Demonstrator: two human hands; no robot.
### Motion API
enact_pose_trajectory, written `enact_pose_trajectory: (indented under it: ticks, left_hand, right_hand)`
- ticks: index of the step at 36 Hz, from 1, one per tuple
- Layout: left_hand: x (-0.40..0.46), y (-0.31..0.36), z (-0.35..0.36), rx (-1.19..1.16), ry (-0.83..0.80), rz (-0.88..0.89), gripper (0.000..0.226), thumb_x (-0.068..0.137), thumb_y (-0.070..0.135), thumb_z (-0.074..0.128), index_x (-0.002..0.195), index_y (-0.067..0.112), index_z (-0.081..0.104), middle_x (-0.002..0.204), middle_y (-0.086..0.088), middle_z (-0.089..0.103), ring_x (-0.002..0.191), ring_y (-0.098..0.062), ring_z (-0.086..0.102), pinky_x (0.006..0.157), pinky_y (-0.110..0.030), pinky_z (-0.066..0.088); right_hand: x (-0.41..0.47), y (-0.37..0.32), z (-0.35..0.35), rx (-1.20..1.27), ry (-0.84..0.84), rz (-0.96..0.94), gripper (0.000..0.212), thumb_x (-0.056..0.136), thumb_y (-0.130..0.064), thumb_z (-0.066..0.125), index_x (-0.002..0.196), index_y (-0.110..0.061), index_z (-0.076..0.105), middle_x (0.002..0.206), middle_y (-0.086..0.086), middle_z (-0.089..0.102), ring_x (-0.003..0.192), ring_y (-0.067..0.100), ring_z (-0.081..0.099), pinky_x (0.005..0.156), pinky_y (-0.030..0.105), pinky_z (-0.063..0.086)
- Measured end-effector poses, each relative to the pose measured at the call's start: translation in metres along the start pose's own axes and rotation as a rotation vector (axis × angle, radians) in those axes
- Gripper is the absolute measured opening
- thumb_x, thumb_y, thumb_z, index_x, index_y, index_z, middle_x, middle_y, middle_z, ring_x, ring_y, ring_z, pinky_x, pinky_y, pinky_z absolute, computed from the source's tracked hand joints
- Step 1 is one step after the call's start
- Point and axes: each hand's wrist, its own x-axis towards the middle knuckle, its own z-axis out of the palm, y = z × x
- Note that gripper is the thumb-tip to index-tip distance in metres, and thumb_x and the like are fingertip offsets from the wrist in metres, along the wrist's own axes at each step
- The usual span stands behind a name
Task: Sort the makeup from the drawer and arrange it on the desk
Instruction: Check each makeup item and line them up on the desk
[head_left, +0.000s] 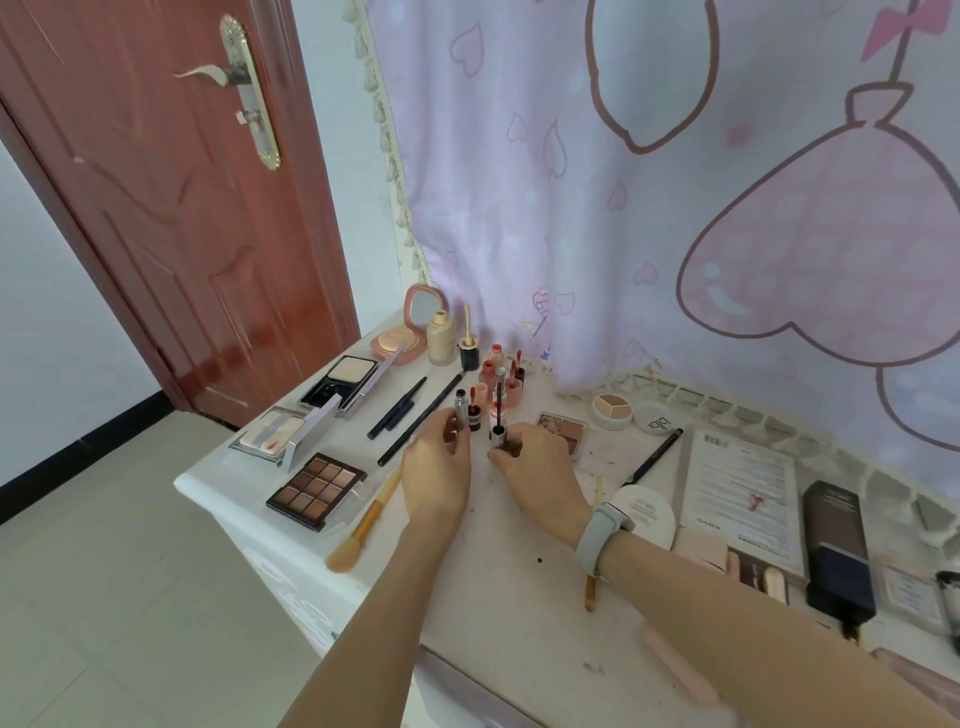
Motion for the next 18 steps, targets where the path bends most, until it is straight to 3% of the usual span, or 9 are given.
enact_pose_trajectory:
  ticks: [5, 9, 14, 18]
  left_hand:
    - [-0.003, 0.002, -0.004, 0.015, -0.006, 0.001, 0.036, 0.094, 0.026, 0.054, 0.124, 0.008, 0.056, 0.113, -0.009, 0.065, 0.095, -0.020, 0.063, 0.077, -0.023, 0.047]
    - [-0.012, 0.001, -0.010, 0.030, -0.018, -0.013, 0.043, 0.091, 0.013, 0.056, 0.133, 0.008, 0.047, 0.123, -0.010, 0.059, 0.104, -0.020, 0.059, 0.087, -0.026, 0.046]
    - [-0.039, 0.001, -0.018, 0.106, -0.008, 0.145, 0.038, 0.087, 0.006, 0.059, 0.124, 0.007, 0.054, 0.123, -0.008, 0.056, 0.111, -0.023, 0.055, 0.086, -0.025, 0.042]
    - [-0.056, -0.003, -0.020, 0.306, -0.135, 0.222, 0.035, 0.089, 0.017, 0.057, 0.123, 0.013, 0.057, 0.126, -0.003, 0.057, 0.119, -0.022, 0.048, 0.098, -0.034, 0.035]
  right_hand:
    - [-0.007, 0.004, -0.011, -0.057, 0.011, -0.032, 0.024, 0.088, -0.020, 0.060, 0.107, -0.006, 0.062, 0.099, 0.005, 0.061, 0.092, 0.018, 0.054, 0.084, 0.029, 0.043]
    - [-0.013, 0.011, -0.035, -0.168, -0.001, -0.112, 0.018, 0.089, -0.024, 0.057, 0.103, -0.014, 0.064, 0.095, -0.004, 0.062, 0.083, 0.009, 0.051, 0.075, 0.021, 0.039]
    - [-0.023, 0.021, -0.075, -0.434, -0.308, -0.312, 0.020, 0.091, -0.018, 0.049, 0.105, -0.020, 0.064, 0.097, -0.007, 0.059, 0.095, 0.014, 0.052, 0.083, 0.027, 0.041]
    - [-0.036, 0.018, -0.091, -0.676, -0.562, -0.554, 0.025, 0.088, -0.027, 0.048, 0.110, -0.027, 0.060, 0.108, -0.009, 0.056, 0.105, 0.012, 0.044, 0.083, 0.025, 0.031]
